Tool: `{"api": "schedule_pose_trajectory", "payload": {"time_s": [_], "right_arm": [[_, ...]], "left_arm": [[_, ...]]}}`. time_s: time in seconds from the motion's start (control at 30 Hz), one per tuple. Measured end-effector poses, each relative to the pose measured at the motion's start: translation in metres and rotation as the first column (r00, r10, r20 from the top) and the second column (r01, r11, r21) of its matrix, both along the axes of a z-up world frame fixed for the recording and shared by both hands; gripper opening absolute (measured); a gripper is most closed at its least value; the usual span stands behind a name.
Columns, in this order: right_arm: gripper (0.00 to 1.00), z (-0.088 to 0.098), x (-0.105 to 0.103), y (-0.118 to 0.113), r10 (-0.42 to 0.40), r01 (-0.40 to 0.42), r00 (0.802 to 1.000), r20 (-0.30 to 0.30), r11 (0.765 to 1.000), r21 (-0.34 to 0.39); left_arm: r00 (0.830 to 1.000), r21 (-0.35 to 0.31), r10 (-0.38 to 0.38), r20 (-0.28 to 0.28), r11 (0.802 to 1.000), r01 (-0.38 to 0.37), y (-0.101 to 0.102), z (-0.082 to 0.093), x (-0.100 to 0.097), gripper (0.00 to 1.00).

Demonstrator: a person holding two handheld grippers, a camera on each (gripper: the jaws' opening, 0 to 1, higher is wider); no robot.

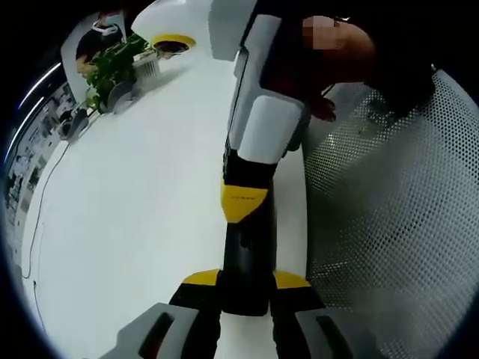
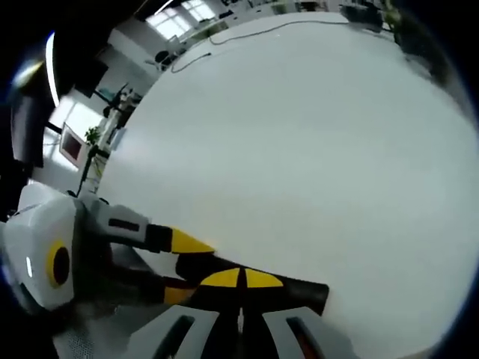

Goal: Press the specified remote control buttons in sequence, fully releasing each button before pressing the next.

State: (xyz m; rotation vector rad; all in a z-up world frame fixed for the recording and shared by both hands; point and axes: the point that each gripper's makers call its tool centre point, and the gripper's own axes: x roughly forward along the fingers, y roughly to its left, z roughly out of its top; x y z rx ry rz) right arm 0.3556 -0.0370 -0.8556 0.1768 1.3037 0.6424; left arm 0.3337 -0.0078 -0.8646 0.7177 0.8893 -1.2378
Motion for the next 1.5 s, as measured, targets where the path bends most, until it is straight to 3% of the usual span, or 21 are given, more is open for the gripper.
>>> {"api": "schedule_pose_trajectory", "payload": {"time_s": [0.37,0.6,0.87,1.13,1.5], "right_arm": [[0.00,0.006,-0.006,-0.006,-0.037,0.036,0.997,-0.072,0.999,-0.008],[0.00,0.007,-0.013,-0.003,-0.007,0.005,0.994,-0.107,1.000,-0.013],[0.00,0.002,-0.016,-0.003,0.012,-0.015,0.993,-0.116,1.000,-0.024],[0.00,0.002,-0.018,-0.002,0.095,-0.100,0.994,-0.060,0.991,-0.085],[0.00,0.000,-0.013,-0.003,0.047,-0.051,0.997,-0.068,0.997,-0.053]], "left_arm": [[1.000,-0.002,-0.005,0.002,1.000,0.005,0.000,0.000,0.000,0.25],[1.000,-0.001,-0.006,0.003,1.000,0.006,-0.001,0.000,0.000,0.25],[1.000,0.000,-0.009,0.004,1.000,0.009,-0.001,0.000,0.000,0.25],[1.000,0.005,-0.014,0.004,1.000,0.014,-0.001,0.000,0.000,0.25],[1.000,-0.001,0.002,0.000,1.000,-0.002,0.000,0.000,0.000,0.25]]}}
